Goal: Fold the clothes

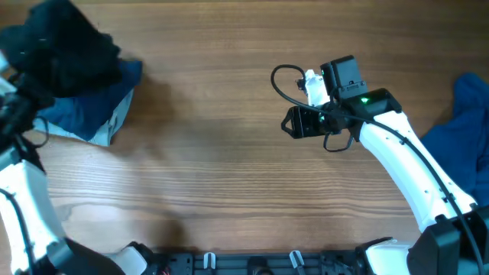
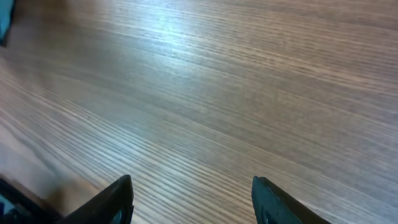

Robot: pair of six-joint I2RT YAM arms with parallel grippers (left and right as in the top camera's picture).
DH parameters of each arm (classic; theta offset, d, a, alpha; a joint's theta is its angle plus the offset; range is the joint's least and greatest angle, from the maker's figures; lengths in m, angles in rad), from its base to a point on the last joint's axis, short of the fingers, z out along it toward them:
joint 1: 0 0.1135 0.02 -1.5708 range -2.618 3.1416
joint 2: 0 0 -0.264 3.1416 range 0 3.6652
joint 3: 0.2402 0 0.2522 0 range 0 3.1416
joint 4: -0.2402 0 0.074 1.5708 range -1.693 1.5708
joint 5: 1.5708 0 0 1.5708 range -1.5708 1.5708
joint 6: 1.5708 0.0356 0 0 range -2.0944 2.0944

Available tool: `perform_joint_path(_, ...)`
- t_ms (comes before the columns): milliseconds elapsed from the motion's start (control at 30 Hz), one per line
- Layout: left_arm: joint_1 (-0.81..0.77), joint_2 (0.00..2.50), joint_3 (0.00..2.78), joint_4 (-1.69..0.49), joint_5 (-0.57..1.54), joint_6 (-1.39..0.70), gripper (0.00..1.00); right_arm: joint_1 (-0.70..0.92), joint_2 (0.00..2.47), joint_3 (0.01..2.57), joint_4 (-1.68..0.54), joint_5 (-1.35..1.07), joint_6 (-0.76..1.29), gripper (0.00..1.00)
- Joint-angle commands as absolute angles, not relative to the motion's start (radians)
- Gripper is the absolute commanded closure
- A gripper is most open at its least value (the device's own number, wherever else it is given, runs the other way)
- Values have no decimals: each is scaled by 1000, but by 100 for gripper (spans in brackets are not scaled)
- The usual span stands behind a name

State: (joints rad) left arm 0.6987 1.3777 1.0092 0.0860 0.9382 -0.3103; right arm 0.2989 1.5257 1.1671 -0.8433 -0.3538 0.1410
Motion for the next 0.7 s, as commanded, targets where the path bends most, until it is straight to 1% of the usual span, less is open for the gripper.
perform_joint_path(0,760,1469,1023,123,1019,-353,96,300,1531,1169,-856,-340,159,39)
perform_joint_path(33,762,1489,1023,145,1040,-363,96,300,1531,1169,-854,-340,160,39)
perform_joint_path(100,760,1510,1023,231,1077,-448,96,300,1531,1169,-846,-340,162,39)
perform_joint_path(233,755,1511,1065,655,1119,-890,96,300,1531,1169,-827,-340,183,38)
perform_joint_path(300,755,1511,1111,788,1114,-1023,96,300,1531,1169,-823,-340,186,38)
perform_joint_path(467,755,1516,1201,744,1024,-1048,96,300,1531,1169,-820,-340,186,37)
perform_joint_path(667,713,1591,1202,744,951,-869,96,300,1531,1169,-829,-341,195,36)
